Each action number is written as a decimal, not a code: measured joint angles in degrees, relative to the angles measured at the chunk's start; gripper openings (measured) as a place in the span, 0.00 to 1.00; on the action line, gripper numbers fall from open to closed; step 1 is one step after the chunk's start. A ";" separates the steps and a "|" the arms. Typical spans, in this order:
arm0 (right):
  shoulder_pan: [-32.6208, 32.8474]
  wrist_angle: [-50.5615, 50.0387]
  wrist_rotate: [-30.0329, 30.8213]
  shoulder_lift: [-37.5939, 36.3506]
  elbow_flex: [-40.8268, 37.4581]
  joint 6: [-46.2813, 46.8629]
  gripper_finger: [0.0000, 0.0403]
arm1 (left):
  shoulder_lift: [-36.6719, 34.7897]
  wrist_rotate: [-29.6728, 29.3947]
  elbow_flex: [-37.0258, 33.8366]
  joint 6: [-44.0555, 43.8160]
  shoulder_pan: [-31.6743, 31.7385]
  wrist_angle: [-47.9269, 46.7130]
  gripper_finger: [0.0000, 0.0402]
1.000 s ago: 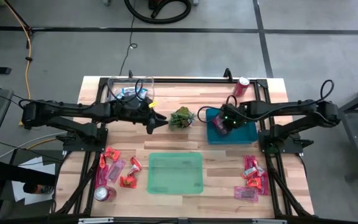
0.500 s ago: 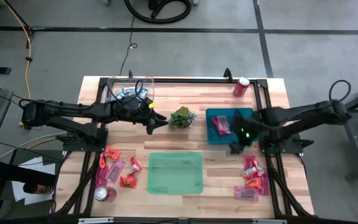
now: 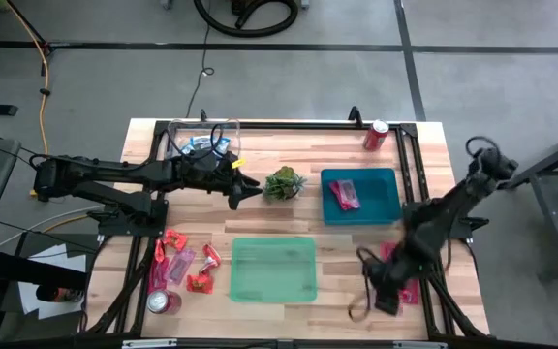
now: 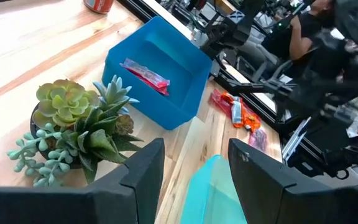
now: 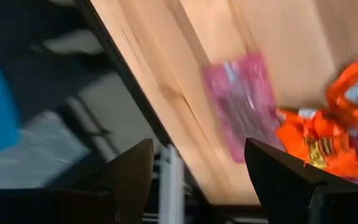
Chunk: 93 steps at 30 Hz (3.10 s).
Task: Sort candy
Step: Put the red candy into the blue bin
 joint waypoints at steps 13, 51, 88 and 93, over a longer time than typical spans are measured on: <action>9.46 -5.55 12.01 23.34 12.13 -10.43 0.61 | 0.00 -1.16 0.00 -0.02 0.00 0.00 0.41; 2.69 -2.67 11.97 25.71 6.69 -8.67 0.04 | 0.00 -1.20 0.02 -0.04 0.00 -0.09 0.41; -33.29 14.22 48.97 -15.73 9.13 -46.82 0.00 | 0.00 -1.18 0.02 0.30 -0.04 8.06 0.41; -38.22 20.40 42.47 -15.96 9.16 -53.38 0.00 | 0.00 -1.16 0.02 1.44 -0.04 11.43 0.41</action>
